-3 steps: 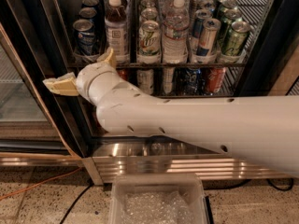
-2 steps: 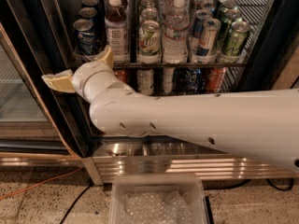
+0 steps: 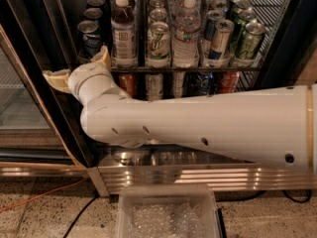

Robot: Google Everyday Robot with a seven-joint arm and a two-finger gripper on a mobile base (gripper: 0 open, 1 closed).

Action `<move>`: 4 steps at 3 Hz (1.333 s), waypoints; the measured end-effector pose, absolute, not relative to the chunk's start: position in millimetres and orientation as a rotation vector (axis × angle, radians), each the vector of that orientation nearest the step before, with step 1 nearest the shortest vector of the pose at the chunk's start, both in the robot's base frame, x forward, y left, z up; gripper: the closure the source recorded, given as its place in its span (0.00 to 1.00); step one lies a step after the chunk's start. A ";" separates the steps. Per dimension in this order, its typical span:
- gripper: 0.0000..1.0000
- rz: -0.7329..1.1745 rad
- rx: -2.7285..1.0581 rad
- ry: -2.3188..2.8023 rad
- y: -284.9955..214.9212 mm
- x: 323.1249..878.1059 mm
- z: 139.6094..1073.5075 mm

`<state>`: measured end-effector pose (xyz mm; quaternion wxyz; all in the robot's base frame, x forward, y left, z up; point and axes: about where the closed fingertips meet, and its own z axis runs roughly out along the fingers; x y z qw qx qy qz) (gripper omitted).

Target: Pick pepsi can from top shelf of fridge

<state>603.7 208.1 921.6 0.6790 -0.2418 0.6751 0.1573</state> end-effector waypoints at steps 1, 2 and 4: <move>0.18 0.329 -0.518 1.516 206.6 609.3 920.7; 0.24 0.296 -0.487 1.523 198.8 613.5 918.4; 0.27 0.271 -0.477 1.505 208.1 634.5 920.3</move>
Offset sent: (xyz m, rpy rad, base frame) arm 0.0163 -0.0204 -0.0119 -0.0020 -0.0013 -0.1233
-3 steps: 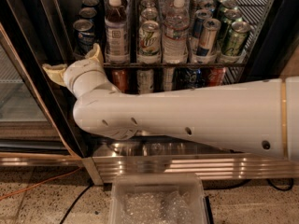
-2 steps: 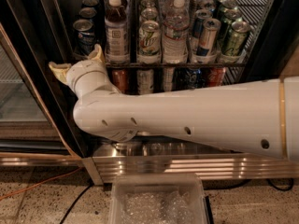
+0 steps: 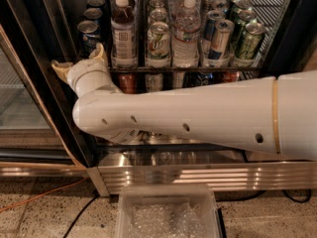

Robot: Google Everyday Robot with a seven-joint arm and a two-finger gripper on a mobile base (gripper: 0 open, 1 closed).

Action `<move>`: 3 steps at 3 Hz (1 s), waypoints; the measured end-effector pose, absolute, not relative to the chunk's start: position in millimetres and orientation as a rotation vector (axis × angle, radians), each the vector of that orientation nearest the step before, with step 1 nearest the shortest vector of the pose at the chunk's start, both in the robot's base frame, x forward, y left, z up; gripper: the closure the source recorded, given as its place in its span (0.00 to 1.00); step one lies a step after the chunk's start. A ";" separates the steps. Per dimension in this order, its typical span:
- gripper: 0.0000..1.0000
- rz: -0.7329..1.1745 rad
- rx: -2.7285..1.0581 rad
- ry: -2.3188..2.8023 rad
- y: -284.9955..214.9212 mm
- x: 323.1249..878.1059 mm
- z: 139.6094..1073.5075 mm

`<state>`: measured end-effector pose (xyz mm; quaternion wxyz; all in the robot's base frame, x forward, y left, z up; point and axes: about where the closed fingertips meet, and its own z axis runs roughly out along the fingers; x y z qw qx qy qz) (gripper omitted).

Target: Pick pepsi can from top shelf of fridge

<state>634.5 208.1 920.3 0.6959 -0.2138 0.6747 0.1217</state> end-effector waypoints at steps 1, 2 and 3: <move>0.26 0.258 -0.470 1.504 206.5 640.9 920.9; 0.25 0.238 -0.459 1.501 203.0 644.9 922.6; 0.25 0.231 -0.452 1.497 202.6 650.7 924.3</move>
Offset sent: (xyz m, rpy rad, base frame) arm 0.0165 -0.0096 -0.0018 -0.0150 -0.0138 -0.0553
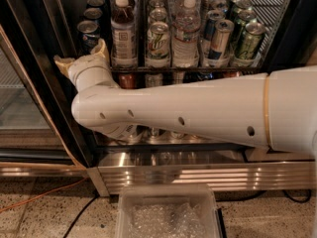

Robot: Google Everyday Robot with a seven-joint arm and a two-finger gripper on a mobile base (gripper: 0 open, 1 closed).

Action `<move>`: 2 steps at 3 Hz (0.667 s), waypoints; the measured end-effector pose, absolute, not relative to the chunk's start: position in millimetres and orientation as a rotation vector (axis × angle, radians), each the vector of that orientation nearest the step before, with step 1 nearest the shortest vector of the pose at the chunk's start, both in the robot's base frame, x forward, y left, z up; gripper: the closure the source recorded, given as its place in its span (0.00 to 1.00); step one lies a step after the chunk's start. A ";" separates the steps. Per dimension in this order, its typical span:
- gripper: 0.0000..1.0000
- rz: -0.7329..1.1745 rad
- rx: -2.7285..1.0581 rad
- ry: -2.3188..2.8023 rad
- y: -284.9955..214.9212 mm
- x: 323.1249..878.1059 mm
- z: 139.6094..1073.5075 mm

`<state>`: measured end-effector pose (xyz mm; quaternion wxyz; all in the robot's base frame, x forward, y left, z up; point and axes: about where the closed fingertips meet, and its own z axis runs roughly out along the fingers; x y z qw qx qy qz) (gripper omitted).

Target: Pick pepsi can from top shelf of fridge

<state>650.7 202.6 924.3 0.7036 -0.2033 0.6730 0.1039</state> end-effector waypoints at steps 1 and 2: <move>0.15 0.231 -0.452 1.497 202.6 650.7 924.3; 0.19 0.231 -0.452 1.496 202.6 650.8 924.6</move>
Offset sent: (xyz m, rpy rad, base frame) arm 0.0000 0.0000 0.0000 0.0000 0.0000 0.0000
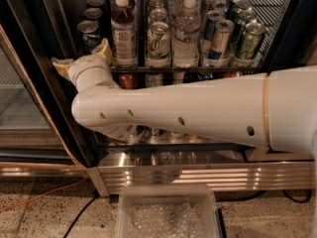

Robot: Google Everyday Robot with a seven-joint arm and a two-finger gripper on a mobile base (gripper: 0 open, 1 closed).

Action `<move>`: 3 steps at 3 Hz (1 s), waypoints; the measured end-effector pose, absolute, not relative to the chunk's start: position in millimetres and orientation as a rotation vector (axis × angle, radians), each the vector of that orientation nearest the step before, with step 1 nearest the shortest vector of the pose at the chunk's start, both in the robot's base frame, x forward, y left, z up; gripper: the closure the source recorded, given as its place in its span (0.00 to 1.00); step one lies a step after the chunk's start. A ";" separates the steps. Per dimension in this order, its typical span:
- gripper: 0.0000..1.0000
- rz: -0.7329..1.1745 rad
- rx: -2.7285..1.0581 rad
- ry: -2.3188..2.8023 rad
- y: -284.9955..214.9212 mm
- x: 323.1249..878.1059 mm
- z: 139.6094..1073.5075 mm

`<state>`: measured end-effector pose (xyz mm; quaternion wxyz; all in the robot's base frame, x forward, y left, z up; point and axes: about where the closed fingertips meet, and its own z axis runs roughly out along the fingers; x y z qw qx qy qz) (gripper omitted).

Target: Pick pepsi can from top shelf of fridge

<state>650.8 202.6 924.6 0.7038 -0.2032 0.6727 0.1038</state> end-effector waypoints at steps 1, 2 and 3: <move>0.27 0.230 -0.451 1.493 202.7 651.5 925.9; 0.33 0.221 -0.441 1.477 203.0 656.6 931.7; 0.31 0.209 -0.432 1.467 201.9 660.8 934.2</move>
Offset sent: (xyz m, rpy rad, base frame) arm 0.0134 0.0012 0.0076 0.0066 -0.0343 -0.0208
